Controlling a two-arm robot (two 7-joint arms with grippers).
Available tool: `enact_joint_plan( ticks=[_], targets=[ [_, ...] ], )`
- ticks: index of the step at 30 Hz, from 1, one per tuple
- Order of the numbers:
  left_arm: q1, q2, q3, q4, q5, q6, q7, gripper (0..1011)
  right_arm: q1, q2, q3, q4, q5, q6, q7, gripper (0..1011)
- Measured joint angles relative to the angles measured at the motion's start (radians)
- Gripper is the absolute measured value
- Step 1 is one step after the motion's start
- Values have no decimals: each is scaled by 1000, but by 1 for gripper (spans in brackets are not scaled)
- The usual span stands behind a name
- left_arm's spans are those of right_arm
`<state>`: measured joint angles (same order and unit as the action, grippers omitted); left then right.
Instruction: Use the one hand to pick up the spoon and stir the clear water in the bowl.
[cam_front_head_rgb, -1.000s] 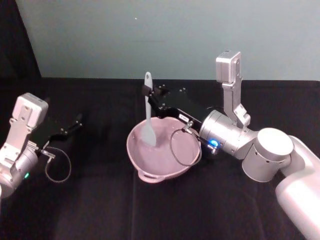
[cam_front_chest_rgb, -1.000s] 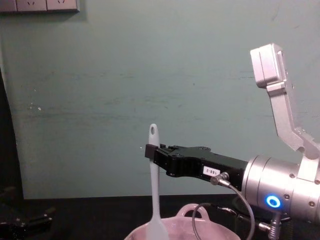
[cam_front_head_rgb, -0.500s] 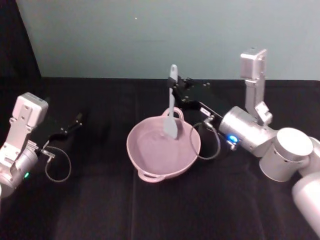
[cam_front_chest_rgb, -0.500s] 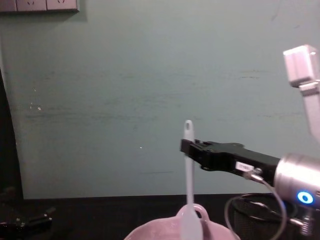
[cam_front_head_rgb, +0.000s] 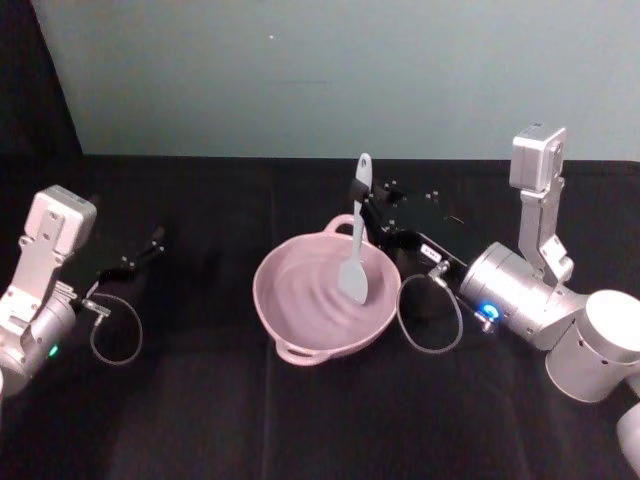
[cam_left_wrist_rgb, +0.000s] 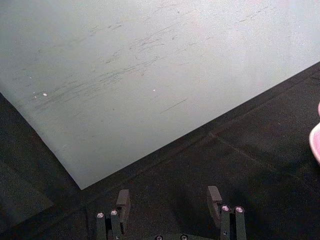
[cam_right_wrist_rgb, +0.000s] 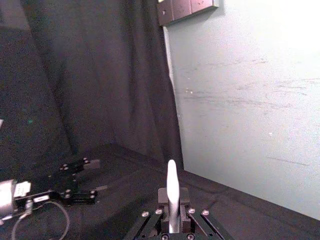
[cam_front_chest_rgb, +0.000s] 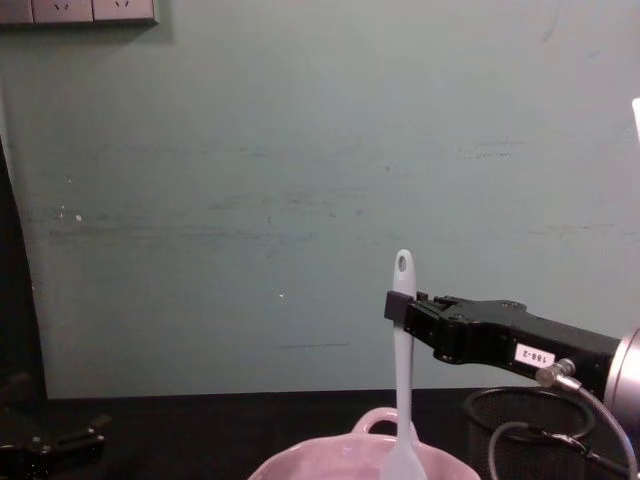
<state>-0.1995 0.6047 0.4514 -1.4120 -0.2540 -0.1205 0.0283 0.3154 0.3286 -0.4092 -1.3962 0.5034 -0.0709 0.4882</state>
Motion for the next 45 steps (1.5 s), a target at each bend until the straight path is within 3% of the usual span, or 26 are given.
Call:
enact_joint_plan(
  ticks=[10, 17, 19, 27, 36, 45],
  targets=[
    [0, 0, 0, 0, 0, 0, 0, 1011, -13, -4, -33, -40, 3, 12, 19, 124],
    [0, 0, 0, 0, 0, 0, 0, 1011, 40, -47, -68, 31, 2, 10, 40, 124],
    [0, 0, 0, 0, 0, 0, 0, 1011, 76, -72, -83, 80, 2, 6, 53, 124],
    [0, 0, 0, 0, 0, 0, 0, 1011, 155, -119, -101, 196, -5, -16, 73, 124],
    [0, 0, 0, 0, 0, 0, 0, 1011, 184, -120, -75, 248, -10, -32, 65, 124],
    [0, 0, 0, 0, 0, 0, 0, 1011, 136, -67, -25, 187, -11, -28, 27, 124]
  ],
)
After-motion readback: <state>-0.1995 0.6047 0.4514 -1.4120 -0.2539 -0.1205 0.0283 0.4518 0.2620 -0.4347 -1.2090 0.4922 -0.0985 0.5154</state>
